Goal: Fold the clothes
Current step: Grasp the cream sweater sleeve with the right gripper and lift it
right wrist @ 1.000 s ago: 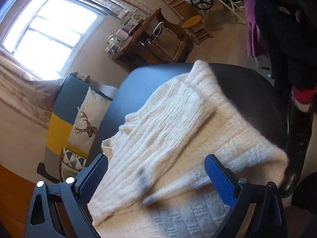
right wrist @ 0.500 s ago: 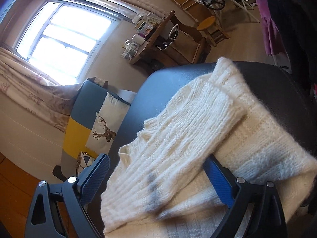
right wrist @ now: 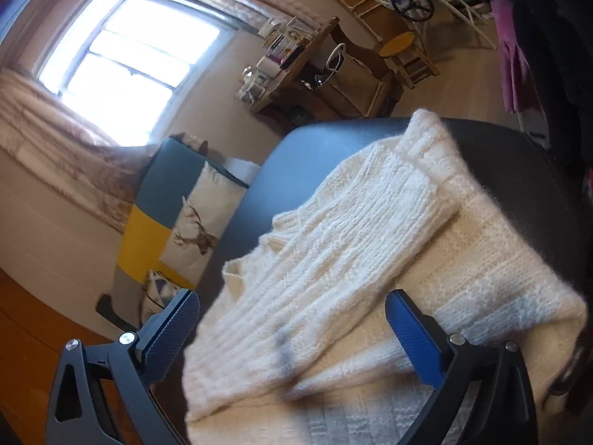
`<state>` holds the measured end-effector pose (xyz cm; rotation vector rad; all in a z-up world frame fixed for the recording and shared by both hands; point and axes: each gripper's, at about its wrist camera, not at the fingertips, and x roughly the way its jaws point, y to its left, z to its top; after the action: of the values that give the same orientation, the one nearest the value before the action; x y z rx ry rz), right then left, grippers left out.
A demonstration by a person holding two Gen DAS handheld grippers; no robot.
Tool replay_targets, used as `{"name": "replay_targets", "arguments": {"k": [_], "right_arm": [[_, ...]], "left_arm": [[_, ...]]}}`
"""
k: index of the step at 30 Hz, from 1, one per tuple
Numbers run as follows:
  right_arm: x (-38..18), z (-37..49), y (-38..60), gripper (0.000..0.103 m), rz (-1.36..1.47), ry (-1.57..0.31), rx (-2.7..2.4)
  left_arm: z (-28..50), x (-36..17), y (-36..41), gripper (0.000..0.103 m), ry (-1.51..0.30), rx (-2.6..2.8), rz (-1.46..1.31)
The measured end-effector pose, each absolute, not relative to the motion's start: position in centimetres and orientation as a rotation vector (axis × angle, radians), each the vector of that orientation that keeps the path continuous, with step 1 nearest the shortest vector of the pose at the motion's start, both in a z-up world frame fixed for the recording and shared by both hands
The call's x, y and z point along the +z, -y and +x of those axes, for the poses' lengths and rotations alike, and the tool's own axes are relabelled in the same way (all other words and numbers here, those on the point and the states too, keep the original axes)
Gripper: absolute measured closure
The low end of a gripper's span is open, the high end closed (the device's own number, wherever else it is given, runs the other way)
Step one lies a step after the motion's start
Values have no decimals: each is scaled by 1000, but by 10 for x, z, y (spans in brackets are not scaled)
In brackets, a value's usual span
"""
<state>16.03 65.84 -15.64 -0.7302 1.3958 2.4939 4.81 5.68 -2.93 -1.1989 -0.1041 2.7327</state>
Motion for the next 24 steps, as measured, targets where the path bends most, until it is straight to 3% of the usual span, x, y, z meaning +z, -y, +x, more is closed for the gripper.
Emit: {"name": "replay_targets", "arguments": {"k": [3,4,6,11,12,13,16,24], "right_arm": [[-155,155,-659,6,-781,-1372,2476],[-155,154,-661,23,-784,-1391,2465],[-157,154,-664,46,-761,-1425,2447],[-160,152,-666,47,-814,-1393,2416],[-159,152,-665,53,-834,-1351,2406],[-158,151,-664,70,-853,-1307,2395],[-158,150,-665,92,-909,-1226,2350],[-142,154,-664,96,-819,-1268,2406]], "left_arm": [[48,-25,-47,15,133,2747,-1187],[48,-25,-45,15,141,2750,-1188],[47,-25,-41,15,155,2753,-1194],[48,-34,-39,15,165,2732,-1229],[48,-35,-40,15,166,2727,-1235],[49,-37,-40,15,168,2723,-1239],[51,-38,-40,15,176,2715,-1243],[57,-40,-42,15,215,2696,-1235]]}}
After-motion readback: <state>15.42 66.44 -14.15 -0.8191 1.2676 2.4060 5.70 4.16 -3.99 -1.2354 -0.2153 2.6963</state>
